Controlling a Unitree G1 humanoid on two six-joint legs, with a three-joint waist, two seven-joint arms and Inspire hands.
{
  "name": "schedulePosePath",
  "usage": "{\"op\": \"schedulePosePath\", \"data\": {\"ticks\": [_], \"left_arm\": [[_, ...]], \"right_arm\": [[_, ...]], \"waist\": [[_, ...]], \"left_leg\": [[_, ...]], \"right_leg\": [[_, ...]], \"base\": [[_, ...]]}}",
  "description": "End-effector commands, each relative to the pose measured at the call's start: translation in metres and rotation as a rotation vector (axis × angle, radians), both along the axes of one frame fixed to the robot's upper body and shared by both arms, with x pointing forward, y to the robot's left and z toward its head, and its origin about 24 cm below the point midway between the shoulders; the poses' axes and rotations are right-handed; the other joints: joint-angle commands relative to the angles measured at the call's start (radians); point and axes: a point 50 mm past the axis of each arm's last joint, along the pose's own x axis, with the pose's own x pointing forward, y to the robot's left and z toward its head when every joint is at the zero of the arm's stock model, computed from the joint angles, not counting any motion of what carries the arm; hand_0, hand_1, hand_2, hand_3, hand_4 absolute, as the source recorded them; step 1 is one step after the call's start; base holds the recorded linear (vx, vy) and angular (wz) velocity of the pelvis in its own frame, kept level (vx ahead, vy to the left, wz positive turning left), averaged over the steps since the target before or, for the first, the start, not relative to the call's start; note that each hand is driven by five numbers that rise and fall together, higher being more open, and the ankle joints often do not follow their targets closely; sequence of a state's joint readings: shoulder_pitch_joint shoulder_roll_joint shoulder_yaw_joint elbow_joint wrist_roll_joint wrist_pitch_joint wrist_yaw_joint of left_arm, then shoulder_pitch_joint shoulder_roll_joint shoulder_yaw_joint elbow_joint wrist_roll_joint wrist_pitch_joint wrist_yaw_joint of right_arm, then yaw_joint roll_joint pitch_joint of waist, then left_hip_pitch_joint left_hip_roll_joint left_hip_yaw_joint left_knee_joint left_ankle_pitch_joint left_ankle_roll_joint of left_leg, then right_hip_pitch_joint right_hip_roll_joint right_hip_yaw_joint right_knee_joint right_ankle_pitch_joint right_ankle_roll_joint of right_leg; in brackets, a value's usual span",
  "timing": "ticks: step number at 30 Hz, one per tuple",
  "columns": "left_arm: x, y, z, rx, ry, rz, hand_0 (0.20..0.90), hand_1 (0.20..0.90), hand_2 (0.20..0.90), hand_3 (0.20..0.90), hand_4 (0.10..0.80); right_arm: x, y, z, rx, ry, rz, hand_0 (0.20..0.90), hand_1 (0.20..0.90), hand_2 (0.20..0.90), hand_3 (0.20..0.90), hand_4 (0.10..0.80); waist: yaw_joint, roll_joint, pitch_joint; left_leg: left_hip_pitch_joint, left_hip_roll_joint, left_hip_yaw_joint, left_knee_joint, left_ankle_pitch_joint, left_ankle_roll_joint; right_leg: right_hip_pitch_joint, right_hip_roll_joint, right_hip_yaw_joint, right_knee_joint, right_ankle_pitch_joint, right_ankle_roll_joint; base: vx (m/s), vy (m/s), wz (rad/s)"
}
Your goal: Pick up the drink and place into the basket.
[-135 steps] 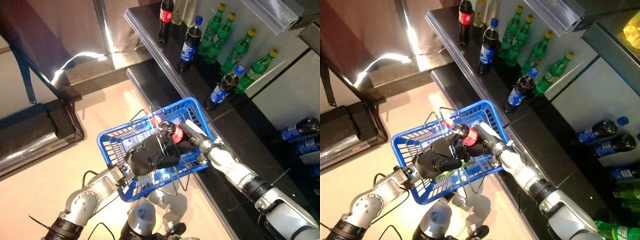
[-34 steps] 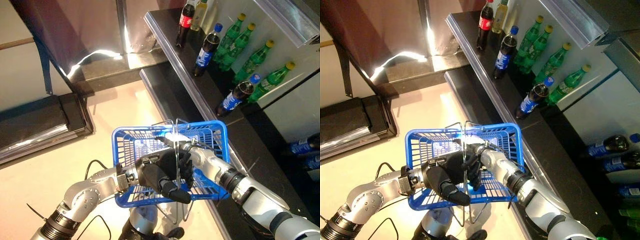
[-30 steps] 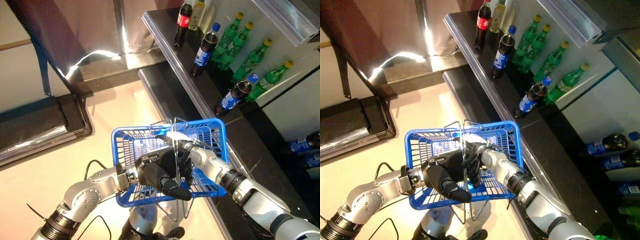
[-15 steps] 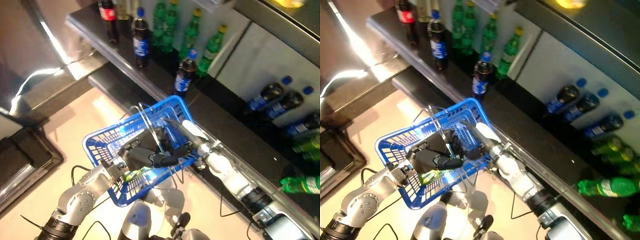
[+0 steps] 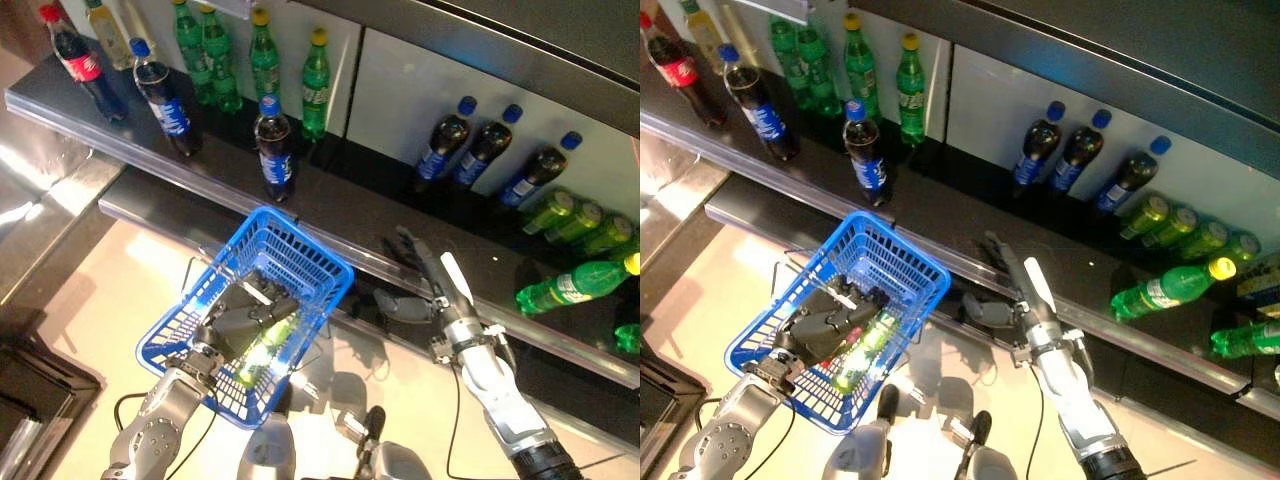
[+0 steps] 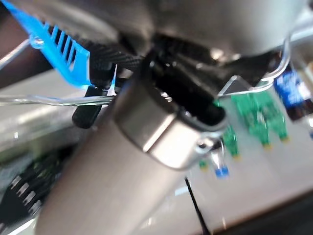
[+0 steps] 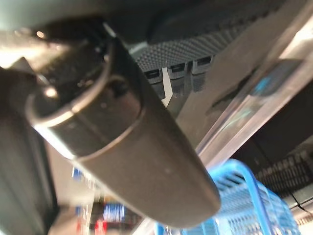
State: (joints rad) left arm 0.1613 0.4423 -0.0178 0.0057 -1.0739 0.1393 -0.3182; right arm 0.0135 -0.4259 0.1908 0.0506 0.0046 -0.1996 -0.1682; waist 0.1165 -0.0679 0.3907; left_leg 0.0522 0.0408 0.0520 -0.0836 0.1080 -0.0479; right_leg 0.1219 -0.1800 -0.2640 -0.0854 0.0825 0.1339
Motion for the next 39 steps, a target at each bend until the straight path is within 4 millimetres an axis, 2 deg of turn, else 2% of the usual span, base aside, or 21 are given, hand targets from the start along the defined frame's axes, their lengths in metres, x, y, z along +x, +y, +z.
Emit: {"op": "schedulePosePath", "data": {"ticks": [1,2,3,8,20,26,32,33,39], "left_arm": [[0.025,-0.014,0.065,-0.098,-0.457,-0.006,0.3,0.3,0.3,0.2,0.1],[0.024,-0.013,0.062,-0.093,-0.446,0.001,0.3,0.3,0.3,0.2,0.1],[0.023,-0.006,0.048,-0.086,-0.394,0.029,0.3,0.3,0.3,0.2,0.1],[0.018,0.007,0.014,-0.071,-0.232,0.119,0.3,0.3,0.3,0.2,0.1],[-0.001,0.035,-0.061,-0.022,0.114,0.264,0.3,0.3,0.3,0.2,0.1],[-0.018,0.04,-0.095,-0.005,0.286,0.324,0.3,0.3,0.3,0.2,0.1],[-0.033,0.042,-0.117,0.012,0.413,0.34,0.3,0.3,0.3,0.2,0.1],[-0.041,0.043,-0.126,0.024,0.462,0.342,0.3,0.3,0.3,0.2,0.1],[-0.05,0.04,-0.137,0.051,0.527,0.31,0.3,0.3,0.3,0.2,0.1]], "right_arm": [[-0.012,-0.021,0.007,0.079,-0.102,-0.084,0.9,0.9,0.9,0.9,0.8],[-0.014,-0.023,0.005,0.091,-0.096,-0.1,0.9,0.9,0.9,0.9,0.8],[-0.019,-0.034,-0.006,0.13,-0.06,-0.169,0.9,0.9,0.9,0.9,0.8],[-0.034,-0.059,-0.035,0.264,0.015,-0.404,0.9,0.9,0.9,0.9,0.8],[-0.064,-0.093,-0.092,0.304,0.236,-0.682,0.9,0.9,0.9,0.9,0.8],[-0.087,-0.106,-0.119,0.268,0.365,-0.742,0.9,0.9,0.9,0.9,0.8],[-0.101,-0.109,-0.138,0.272,0.482,-0.742,0.9,0.9,0.9,0.9,0.8],[-0.109,-0.11,-0.147,0.288,0.543,-0.733,0.9,0.9,0.9,0.9,0.8],[-0.125,-0.109,-0.165,0.286,0.708,-0.723,0.9,0.9,0.9,0.9,0.8]], "waist": [[-0.052,0.07,-0.287],[-0.055,0.07,-0.287],[-0.068,0.072,-0.285],[-0.093,0.077,-0.282],[-0.134,0.082,-0.28],[-0.144,0.082,-0.284],[-0.154,0.076,-0.285],[-0.158,0.073,-0.287],[-0.164,0.064,-0.292]], "left_leg": [[0.054,-0.011,0.042,-0.004,-0.11,0.013],[0.054,-0.011,0.045,-0.004,-0.111,0.012],[0.06,-0.011,0.057,-0.004,-0.114,0.012],[0.07,-0.011,0.076,-0.004,-0.123,0.013],[0.09,-0.014,0.118,-0.004,-0.139,0.014],[0.1,-0.017,0.133,-0.004,-0.148,0.018],[0.11,-0.02,0.142,-0.004,-0.155,0.025],[0.115,-0.022,0.147,-0.004,-0.159,0.027],[0.128,-0.024,0.168,-0.004,-0.164,0.03]], "right_leg": [[0.014,0.007,-0.019,0.034,-0.042,0.039],[0.013,0.007,-0.018,0.033,-0.041,0.039],[0.014,0.007,-0.011,0.03,-0.039,0.039],[0.014,0.006,0.006,0.024,-0.034,0.038],[0.008,0.016,0.054,0.021,-0.031,0.033],[0.005,0.021,0.078,0.026,-0.035,0.032],[0.0,0.02,0.107,0.042,-0.044,0.034],[0.001,0.02,0.115,0.041,-0.044,0.035],[0.001,0.017,0.129,0.045,-0.042,0.041]], "base": [[-0.006,0.019,-0.05],[-0.006,0.031,-0.08],[-0.007,0.036,-0.1],[0.0,0.028,-0.14],[-0.005,0.034,-0.15],[0.014,0.043,-0.2],[0.006,0.044,-0.13],[0.014,0.062,-0.13],[0.037,0.073,-0.15]]}}
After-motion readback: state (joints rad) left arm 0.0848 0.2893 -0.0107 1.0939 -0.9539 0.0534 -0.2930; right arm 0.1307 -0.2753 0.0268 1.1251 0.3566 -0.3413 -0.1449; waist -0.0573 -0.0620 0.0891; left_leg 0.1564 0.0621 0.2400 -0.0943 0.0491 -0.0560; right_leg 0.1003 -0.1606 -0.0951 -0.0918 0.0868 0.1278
